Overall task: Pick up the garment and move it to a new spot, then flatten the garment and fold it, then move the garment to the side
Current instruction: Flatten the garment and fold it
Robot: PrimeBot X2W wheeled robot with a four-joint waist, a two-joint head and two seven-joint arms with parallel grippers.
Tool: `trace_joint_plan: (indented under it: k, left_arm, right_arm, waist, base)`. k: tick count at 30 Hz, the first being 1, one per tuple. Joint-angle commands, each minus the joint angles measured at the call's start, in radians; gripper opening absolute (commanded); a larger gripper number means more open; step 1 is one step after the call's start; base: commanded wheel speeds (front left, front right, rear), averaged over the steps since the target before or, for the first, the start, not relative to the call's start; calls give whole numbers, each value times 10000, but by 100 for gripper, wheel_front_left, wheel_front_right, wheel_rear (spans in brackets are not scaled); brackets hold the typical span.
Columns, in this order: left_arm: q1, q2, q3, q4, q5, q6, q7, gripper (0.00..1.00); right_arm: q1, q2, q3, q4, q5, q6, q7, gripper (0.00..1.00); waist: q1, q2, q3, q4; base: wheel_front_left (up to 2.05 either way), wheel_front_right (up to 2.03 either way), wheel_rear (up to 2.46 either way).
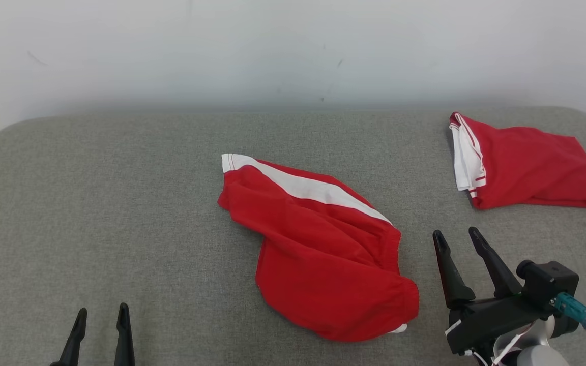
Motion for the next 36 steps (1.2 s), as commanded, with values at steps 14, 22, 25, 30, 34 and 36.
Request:
trace_joint_plan:
  k: [14, 22, 25, 30, 34, 36]
  left_arm:
    - [-351, -61, -674, 354, 104, -445, 111, 100]
    - [-1408, -122, -1500, 1345, 209, -1142, 312, 100]
    - [-1720, -89, -1620, 1712, 199, -1332, 338, 100]
    - [-2454, -79, -1862, 2718, 104, -1654, 414, 100]
    - [-3044, -82, -2074, 3657, -48, -1890, 399, 100]
    - [-3239, -73, -2181, 3980, -74, -1948, 414, 100]
  right_arm:
    - [367, 489, 47, -113, -621, -11, -172, 100]
    - [25, 635, 351, -13, -694, -11, -205, 100]
    - [-78, 676, 417, 14, -694, -11, -231, 100]
    - [-247, 799, 466, 141, -719, -11, -400, 100]
    - [-377, 893, 534, 290, -738, -11, -556, 100]
    - [-422, 929, 542, 346, -760, -11, -603, 100]
  waist:
    - [0, 0, -172, -182]
    - [0, 0, 240, -792]
    - [0, 0, 397, -1018]
    - [0, 0, 721, -1511]
    - [0, 0, 949, -1896]
    - [0, 0, 1013, -2004]
  base:
    - [0, 0, 0]
    - [0, 0, 0]
    - [0, 0, 0]
    - [0, 0, 0]
    - [0, 0, 0]
    - [0, 0, 0]
